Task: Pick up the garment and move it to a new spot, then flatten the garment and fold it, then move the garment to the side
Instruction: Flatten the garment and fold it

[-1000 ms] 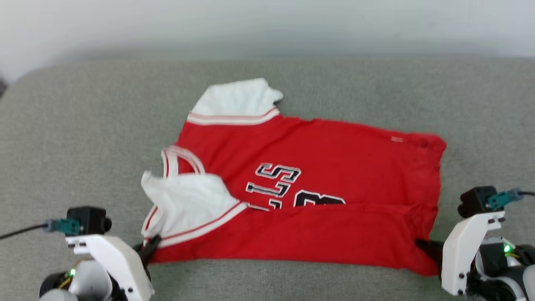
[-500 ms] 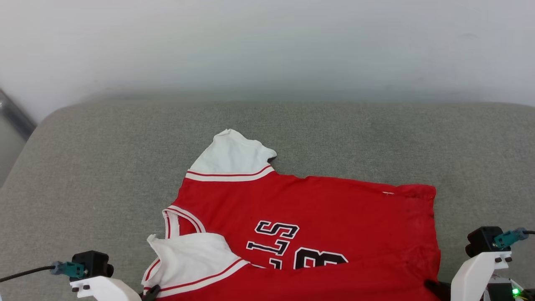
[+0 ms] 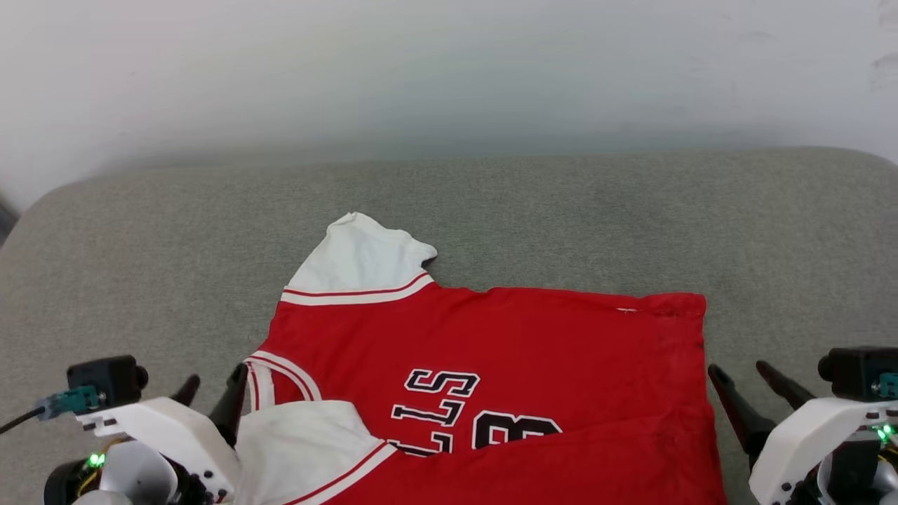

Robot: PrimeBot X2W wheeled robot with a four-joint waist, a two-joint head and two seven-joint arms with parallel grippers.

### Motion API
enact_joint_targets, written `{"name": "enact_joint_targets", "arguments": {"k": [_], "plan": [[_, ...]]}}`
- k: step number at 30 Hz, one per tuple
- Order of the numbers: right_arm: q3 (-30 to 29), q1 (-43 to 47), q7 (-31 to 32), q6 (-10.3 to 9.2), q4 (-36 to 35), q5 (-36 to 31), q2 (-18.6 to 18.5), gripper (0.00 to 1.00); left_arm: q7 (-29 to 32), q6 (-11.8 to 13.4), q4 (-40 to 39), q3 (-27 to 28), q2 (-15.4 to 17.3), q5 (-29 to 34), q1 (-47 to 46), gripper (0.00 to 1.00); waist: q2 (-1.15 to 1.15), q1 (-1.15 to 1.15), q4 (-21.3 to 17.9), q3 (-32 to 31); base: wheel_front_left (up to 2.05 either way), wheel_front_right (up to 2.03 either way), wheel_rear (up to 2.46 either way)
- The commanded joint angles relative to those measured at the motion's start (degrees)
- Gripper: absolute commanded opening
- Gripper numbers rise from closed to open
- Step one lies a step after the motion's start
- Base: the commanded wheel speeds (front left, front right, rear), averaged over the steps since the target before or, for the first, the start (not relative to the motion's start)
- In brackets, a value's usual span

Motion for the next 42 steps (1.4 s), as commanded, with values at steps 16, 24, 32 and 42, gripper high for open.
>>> {"name": "enact_joint_targets", "arguments": {"k": [16, 24, 32, 42], "plan": [[-1.50, -13.43, -12.61, -0.02, -8.84, -6.59, 3.28, 1.00, -10.74, -1.34, 3.19, 3.16, -1.25, 6.94, -20.35, 1.00, 0.00, 0.01, -5.83, 13.79, 0.00, 0.00, 0.00], [-1.02, -17.89, -14.80, -0.02, -11.97, -7.47, 3.99, 1.00, -2.52, -7.62, 12.87, 1.68, 0.68, 3.90, -35.90, 1.00, 0.00, 0.01, -9.38, 20.61, 0.00, 0.00, 0.00], [0.37, -20.14, -16.07, -0.02, -11.32, -7.36, 5.05, 1.00, 19.30, -13.28, 20.73, -4.18, 7.60, 1.88, -46.65, 1.00, 0.00, 0.01, -13.87, 24.82, 0.00, 0.00, 0.00], [2.48, -20.58, -17.97, -0.02, -9.88, -6.23, 6.32, 1.00, 37.27, -11.97, 23.45, -7.54, 12.84, -0.77, -47.13, 1.00, 0.00, 0.01, -17.54, 28.32, 0.00, 0.00, 0.00]]}}
